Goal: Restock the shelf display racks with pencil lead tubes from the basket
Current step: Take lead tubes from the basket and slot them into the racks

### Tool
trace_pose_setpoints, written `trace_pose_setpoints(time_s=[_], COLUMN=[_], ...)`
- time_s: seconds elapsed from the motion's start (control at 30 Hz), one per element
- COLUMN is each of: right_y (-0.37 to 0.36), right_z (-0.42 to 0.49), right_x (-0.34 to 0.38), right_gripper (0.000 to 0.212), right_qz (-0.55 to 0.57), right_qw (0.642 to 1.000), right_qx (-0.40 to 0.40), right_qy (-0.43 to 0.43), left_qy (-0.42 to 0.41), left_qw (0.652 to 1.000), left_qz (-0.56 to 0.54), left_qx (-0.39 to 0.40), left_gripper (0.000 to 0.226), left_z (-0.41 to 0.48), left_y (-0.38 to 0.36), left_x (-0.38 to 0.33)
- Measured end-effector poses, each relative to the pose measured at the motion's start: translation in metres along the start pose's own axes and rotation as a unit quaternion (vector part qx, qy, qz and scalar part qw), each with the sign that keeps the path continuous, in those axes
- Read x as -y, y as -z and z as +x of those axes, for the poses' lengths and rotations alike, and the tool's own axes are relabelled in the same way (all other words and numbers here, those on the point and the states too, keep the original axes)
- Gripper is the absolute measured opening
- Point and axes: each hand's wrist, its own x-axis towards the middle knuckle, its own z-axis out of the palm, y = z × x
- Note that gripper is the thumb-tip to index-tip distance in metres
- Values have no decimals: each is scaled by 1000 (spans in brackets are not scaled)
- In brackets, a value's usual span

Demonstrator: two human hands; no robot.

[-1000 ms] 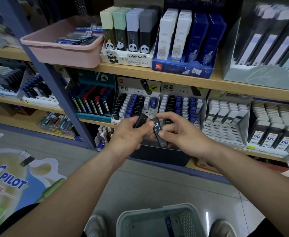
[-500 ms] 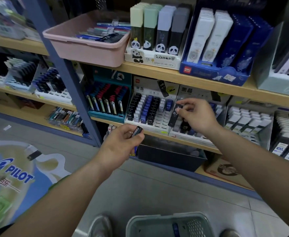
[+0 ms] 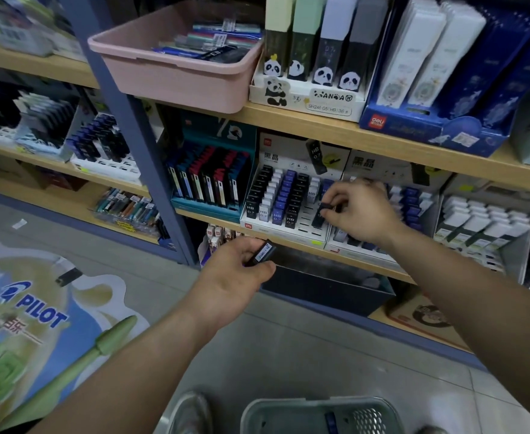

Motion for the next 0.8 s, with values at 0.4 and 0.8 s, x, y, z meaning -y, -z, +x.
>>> trace_pose_setpoints(time_s=[0.4,0.8], right_y=[-9,-5], right_z=[-4,-11], right_x=[-9,11], right_gripper=[14,26], right_qz=[-87,-176], right_qw=[995,983], right_qx=[12,-3], right_qy=[45,48], left_qy=[18,40], left_qw=[999,994], left_qz=[-34,-96], left_qx=[-18,-15], left_gripper=[35,30], left_z=[-2,-2], left_y=[0,2], left_x=[-4,-8])
